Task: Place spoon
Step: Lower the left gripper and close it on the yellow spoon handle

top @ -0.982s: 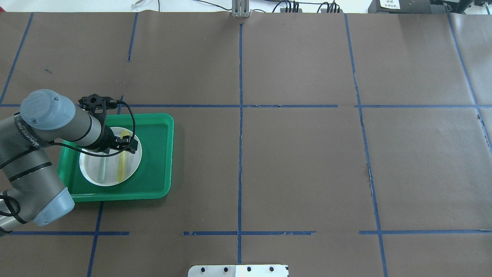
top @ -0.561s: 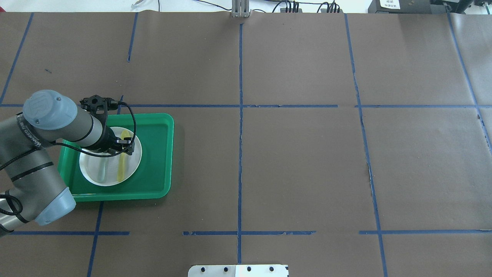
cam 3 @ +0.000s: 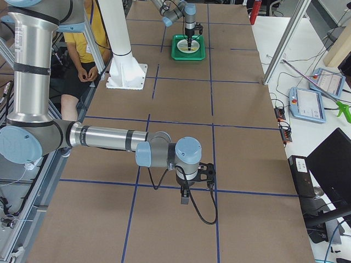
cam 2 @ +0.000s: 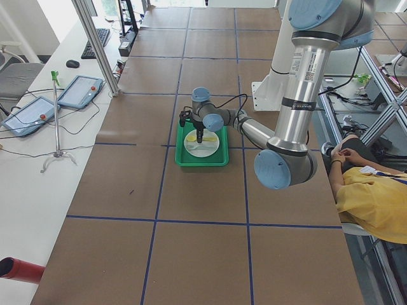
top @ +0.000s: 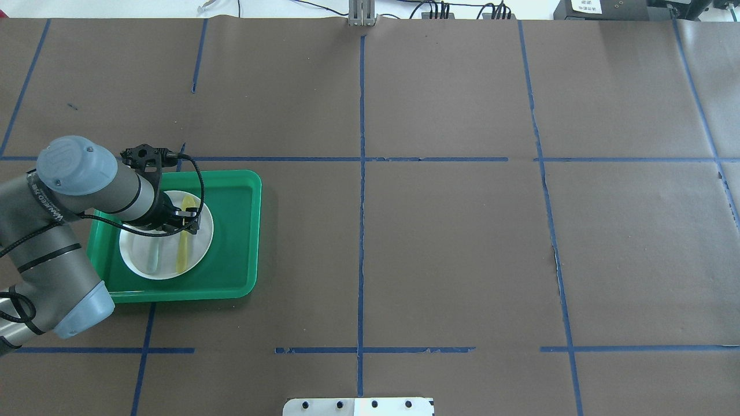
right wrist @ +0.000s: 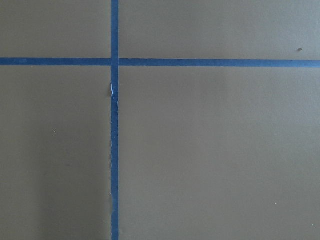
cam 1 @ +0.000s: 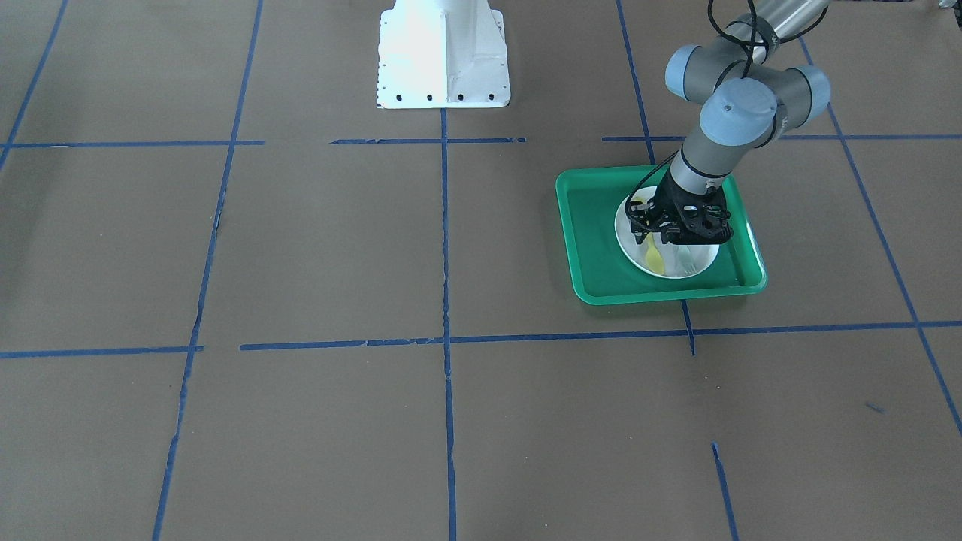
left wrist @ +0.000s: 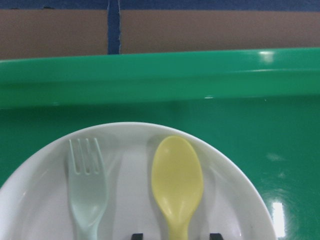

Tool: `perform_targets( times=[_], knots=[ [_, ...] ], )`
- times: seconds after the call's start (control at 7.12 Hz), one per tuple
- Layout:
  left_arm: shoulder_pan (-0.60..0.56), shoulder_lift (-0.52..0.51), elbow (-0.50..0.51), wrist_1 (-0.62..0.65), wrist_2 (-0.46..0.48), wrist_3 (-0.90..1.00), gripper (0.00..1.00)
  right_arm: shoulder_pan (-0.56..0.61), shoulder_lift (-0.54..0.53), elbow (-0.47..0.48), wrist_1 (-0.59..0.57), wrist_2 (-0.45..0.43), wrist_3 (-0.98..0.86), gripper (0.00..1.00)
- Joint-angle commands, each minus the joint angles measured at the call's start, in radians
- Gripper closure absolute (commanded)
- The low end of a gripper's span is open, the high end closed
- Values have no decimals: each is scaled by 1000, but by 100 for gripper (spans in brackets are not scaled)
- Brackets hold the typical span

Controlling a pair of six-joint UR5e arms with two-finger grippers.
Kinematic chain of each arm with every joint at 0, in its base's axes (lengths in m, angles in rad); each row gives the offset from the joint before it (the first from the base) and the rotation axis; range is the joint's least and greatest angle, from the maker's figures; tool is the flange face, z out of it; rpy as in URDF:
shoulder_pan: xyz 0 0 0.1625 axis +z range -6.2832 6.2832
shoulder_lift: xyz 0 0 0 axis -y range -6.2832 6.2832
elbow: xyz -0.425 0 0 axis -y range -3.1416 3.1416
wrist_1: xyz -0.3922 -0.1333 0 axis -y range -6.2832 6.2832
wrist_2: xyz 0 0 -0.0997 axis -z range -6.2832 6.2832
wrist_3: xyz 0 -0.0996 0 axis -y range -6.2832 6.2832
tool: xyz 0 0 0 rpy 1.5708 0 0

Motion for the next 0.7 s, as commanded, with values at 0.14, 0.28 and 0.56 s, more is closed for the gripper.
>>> perform_targets(
  times=[0.14, 0.28, 0.56],
  knots=[
    [0, 0, -1, 0, -2, -2, 65, 0, 0, 0, 0, 0, 0, 0],
    [0, 0, -1, 1, -2, -2, 91, 0, 0, 0, 0, 0, 0, 0],
    [-1, 3, -2, 6, -2, -3, 100, 0, 0, 0, 0, 0, 0, 0]
  ],
)
